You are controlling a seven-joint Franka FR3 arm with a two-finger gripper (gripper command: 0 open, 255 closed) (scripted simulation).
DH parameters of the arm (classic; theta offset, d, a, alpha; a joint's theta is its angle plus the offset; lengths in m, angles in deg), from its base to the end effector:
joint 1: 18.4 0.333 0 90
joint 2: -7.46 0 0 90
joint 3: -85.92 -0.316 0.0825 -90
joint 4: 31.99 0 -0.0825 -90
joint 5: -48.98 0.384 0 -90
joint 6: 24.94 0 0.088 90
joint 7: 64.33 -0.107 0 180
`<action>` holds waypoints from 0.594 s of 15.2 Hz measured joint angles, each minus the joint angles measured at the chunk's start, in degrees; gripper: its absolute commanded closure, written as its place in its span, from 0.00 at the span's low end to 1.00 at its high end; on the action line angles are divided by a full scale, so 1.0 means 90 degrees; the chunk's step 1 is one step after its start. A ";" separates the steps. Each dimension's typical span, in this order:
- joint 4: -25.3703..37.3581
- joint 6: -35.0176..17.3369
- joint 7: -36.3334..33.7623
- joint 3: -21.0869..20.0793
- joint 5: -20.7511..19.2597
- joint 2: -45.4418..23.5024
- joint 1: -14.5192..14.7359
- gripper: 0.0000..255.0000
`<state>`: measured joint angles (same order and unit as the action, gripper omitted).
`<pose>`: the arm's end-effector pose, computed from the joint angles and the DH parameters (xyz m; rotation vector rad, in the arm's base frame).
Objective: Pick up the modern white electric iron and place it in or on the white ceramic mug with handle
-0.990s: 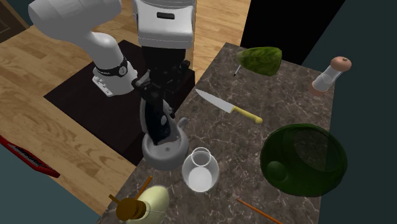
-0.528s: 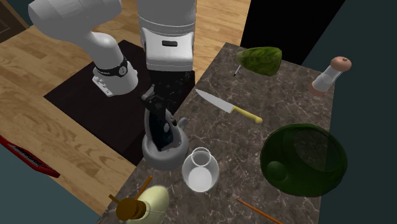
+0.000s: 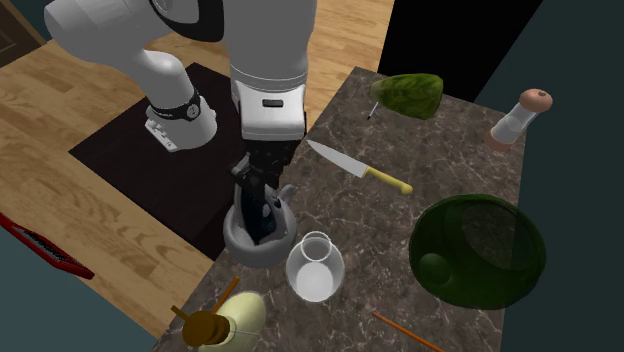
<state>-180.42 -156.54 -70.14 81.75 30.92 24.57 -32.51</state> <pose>0.4104 -0.0795 0.3618 2.8830 -0.0981 -0.0113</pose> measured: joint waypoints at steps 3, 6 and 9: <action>-0.0052 -0.0209 -0.0083 -0.0012 -0.0073 -0.0111 -0.0023 1.00; -0.0045 -0.0236 -0.0089 -0.0013 -0.0083 -0.0123 -0.0027 1.00; -0.0051 -0.0238 -0.0094 -0.0017 -0.0081 -0.0122 -0.0025 0.00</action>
<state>-180.87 -158.68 -70.99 81.60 30.18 23.48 -32.74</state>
